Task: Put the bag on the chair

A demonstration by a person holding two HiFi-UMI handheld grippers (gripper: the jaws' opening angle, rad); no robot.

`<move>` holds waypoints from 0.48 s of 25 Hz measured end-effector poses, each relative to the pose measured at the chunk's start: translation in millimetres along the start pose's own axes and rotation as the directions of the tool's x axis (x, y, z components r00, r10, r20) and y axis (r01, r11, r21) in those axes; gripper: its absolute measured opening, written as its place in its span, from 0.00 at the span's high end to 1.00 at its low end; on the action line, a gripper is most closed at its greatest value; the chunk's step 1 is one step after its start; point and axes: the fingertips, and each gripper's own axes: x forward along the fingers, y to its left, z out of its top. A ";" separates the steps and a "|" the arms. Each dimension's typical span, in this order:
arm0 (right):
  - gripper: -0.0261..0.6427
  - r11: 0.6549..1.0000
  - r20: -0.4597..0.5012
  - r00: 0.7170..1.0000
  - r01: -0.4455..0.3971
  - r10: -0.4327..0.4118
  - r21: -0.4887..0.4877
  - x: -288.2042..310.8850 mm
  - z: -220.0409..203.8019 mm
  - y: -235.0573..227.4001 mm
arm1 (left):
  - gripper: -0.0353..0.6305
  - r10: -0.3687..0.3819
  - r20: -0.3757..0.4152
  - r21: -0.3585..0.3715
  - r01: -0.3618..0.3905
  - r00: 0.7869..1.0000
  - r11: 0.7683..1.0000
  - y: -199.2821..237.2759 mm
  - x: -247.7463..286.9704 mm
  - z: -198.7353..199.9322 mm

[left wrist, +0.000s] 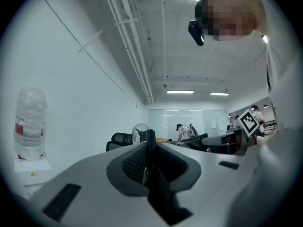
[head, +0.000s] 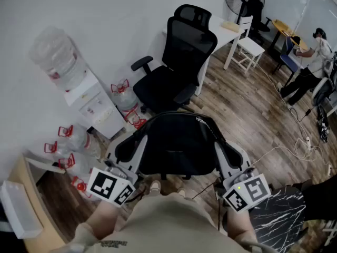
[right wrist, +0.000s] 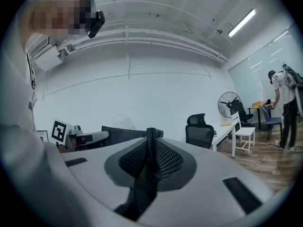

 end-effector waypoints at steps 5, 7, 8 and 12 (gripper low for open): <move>0.87 1.000 0.001 1.000 0.003 -0.003 0.006 -7.9 0.3 -5.8 | 0.84 -0.001 -0.003 0.007 0.001 1.000 1.000 -9.7 2.6 0.3; 0.87 1.000 -0.001 1.000 0.007 -0.007 0.012 -9.7 -0.3 -8.6 | 0.84 -0.003 -0.005 0.010 0.003 1.000 1.000 -12.8 4.1 -0.6; 0.87 1.000 -0.002 1.000 0.007 -0.007 0.012 -10.3 -0.5 -10.0 | 0.84 -0.002 -0.006 0.010 0.002 1.000 1.000 -13.9 5.1 -1.2; 0.87 1.000 -0.004 1.000 0.000 0.000 0.009 -11.3 -1.1 -15.0 | 0.84 0.003 -0.010 0.013 -0.003 1.000 1.000 -17.8 8.3 -4.0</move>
